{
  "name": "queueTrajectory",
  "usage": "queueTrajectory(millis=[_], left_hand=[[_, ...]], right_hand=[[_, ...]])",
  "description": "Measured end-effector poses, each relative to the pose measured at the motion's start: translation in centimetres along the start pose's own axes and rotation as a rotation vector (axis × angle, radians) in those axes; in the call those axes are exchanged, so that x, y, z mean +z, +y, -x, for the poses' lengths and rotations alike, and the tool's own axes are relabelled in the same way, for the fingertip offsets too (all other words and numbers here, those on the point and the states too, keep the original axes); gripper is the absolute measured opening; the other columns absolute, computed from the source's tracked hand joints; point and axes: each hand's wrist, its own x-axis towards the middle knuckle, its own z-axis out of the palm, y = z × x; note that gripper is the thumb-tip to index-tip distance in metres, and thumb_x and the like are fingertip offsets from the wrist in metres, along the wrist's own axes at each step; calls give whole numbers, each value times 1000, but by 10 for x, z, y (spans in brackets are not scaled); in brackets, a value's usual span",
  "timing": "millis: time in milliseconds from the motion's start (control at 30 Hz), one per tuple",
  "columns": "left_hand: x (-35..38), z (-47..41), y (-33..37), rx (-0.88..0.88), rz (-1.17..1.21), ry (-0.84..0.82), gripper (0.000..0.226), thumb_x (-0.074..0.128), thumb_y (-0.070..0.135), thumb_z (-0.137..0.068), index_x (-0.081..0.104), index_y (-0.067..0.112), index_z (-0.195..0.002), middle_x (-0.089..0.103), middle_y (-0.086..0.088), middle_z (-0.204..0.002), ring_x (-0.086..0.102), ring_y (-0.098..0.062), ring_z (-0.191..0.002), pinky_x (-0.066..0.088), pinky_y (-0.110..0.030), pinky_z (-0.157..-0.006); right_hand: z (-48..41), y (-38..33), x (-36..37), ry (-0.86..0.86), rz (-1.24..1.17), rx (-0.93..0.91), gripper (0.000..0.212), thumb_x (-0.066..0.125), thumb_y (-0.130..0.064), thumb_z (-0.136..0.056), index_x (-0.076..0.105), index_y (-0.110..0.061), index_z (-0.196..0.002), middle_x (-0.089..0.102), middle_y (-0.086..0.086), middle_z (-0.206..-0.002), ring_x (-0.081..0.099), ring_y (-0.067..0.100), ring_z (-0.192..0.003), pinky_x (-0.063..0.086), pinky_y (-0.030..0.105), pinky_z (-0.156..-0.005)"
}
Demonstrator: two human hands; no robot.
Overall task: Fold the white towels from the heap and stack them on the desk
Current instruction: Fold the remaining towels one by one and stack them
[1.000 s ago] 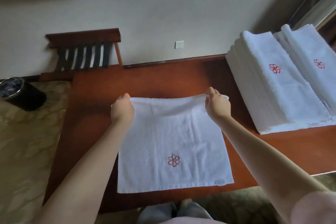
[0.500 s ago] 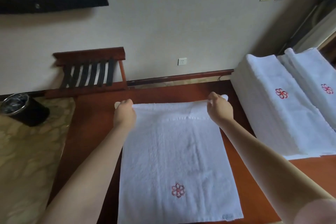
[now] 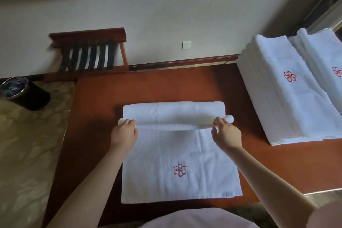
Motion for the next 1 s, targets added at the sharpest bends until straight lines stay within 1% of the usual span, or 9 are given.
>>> queueTrajectory(millis=[67,200,300,400,500,600,767,867,1000], left_hand=[[10,9,-4,13,-83,-60,2,60,3,-83,61,4,-82,60,-12,-82,59,-33,-66,41,-32,-52],[29,22,-5,8,-297,-299,13,46,11,-91,54,19,-98,55,1,-103,62,-23,-81,36,-29,-62],[38,30,-4,52,-329,-355,20,45,7,-89,55,20,-101,53,1,-106,61,-24,-84,32,-30,-64],[38,32,-5,103,-271,-257,13,56,2,-82,59,13,-89,57,-4,-92,60,-28,-71,38,-31,-62],[28,33,-3,190,-145,-87,26,74,-7,-53,52,6,-58,50,-8,-60,43,-27,-37,34,-27,-46],[21,36,-5,234,-105,-33,30,74,-6,-46,48,6,-54,44,-5,-54,37,-25,-33,32,-25,-43],[25,44,-2,291,-62,38,25,64,-6,-47,44,7,-52,40,-3,-52,32,-22,-34,24,-24,-43],[32,47,1,215,-172,-129,26,69,0,-58,46,10,-62,41,0,-62,31,-17,-46,27,-27,-51],[37,43,5,1,-313,-348,14,50,10,-80,40,19,-81,44,3,-91,42,-16,-70,31,-28,-67]], right_hand=[[9,4,11,-53,46,-3,6,56,-8,-85,57,-10,-91,63,2,-88,49,23,-59,28,25,-46],[27,10,29,-154,151,-24,12,50,-4,-84,58,-8,-92,59,6,-89,56,26,-74,31,29,-51],[37,13,36,-195,214,-19,23,50,-2,-80,59,-10,-99,58,5,-99,55,26,-87,33,29,-56],[40,15,36,-168,219,-20,32,52,1,-77,61,-11,-105,59,5,-106,53,28,-98,39,31,-64],[40,13,31,-55,141,-21,22,58,8,-71,64,-4,-89,62,11,-90,58,33,-81,38,32,-58],[39,11,27,64,103,-33,19,64,9,-68,60,-5,-81,62,10,-81,57,33,-69,36,31,-53],[38,14,28,127,79,4,19,64,6,-71,62,-5,-87,63,10,-88,57,33,-74,40,33,-56],[44,21,34,25,145,11,21,61,3,-74,64,-7,-93,64,10,-96,56,32,-83,42,35,-60],[47,28,36,-12,159,-25,32,61,7,-68,70,-7,-94,67,9,-95,56,31,-83,41,35,-63]])
